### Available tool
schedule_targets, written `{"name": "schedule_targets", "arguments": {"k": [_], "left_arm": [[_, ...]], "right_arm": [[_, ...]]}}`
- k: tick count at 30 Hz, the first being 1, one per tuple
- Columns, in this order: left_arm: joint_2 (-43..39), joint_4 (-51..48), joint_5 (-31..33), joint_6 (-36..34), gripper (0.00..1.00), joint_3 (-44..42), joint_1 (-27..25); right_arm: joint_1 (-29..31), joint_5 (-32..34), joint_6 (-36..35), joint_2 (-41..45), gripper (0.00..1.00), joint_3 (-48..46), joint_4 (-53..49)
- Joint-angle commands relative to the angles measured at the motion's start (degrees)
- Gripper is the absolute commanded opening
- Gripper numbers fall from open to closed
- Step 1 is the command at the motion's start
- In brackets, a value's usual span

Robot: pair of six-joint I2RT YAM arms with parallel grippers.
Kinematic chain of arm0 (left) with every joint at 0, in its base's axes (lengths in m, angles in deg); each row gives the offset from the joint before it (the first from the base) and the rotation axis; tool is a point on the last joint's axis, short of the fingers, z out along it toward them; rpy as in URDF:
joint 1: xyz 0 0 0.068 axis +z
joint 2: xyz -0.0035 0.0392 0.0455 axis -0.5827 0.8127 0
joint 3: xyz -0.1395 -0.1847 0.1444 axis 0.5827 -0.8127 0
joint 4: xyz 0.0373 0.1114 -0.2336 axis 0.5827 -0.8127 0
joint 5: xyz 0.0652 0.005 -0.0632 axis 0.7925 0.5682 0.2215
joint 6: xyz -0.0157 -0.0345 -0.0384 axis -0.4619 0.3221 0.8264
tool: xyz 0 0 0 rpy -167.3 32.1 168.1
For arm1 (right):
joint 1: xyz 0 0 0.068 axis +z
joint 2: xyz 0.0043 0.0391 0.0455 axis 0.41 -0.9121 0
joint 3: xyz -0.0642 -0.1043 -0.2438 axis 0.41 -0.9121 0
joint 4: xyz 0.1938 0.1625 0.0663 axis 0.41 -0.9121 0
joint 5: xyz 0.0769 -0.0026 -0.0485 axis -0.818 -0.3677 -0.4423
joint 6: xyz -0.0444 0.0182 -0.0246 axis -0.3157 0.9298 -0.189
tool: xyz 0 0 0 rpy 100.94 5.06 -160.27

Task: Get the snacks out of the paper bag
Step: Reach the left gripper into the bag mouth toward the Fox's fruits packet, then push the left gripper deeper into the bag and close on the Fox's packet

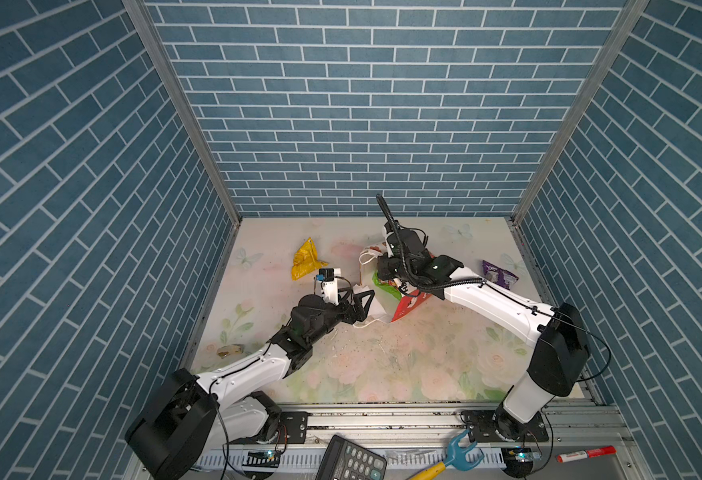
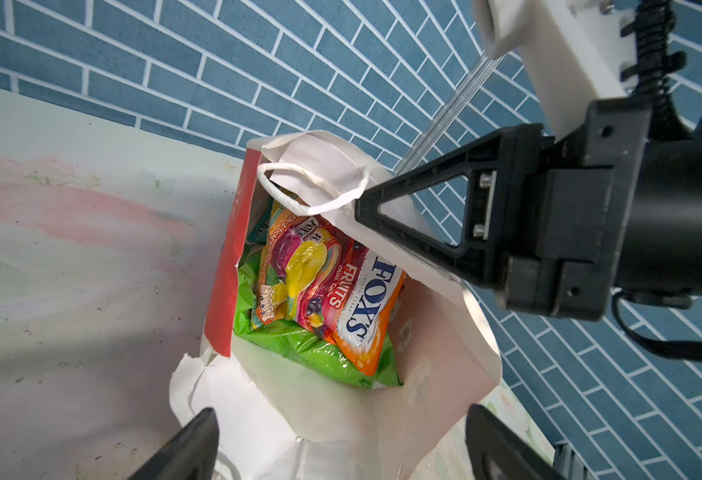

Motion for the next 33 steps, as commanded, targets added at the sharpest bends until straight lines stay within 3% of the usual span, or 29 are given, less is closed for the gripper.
{"name": "schedule_targets", "arguments": {"k": [1, 10, 22, 33], "left_arm": [[2.64, 7.42, -1.16, 0.56, 0.9, -0.09, -0.93], [8.65, 10.31, -1.69, 1.34, 0.84, 2.28, -2.64], [19.16, 17.52, -1.66, 1.19, 0.85, 6.21, -2.93], [26.53, 13.78, -1.43, 0.2, 0.85, 13.1, -2.93]], "right_arm": [[0.38, 0.4, 0.66, 2.42, 0.0, 0.75, 2.36], [0.4, 0.4, -0.04, 3.79, 0.0, -0.03, 1.96], [0.67, 0.22, -0.09, 4.34, 0.0, 1.19, 1.13], [0.66, -1.36, -0.01, 5.68, 0.0, 1.36, 0.06]]}}
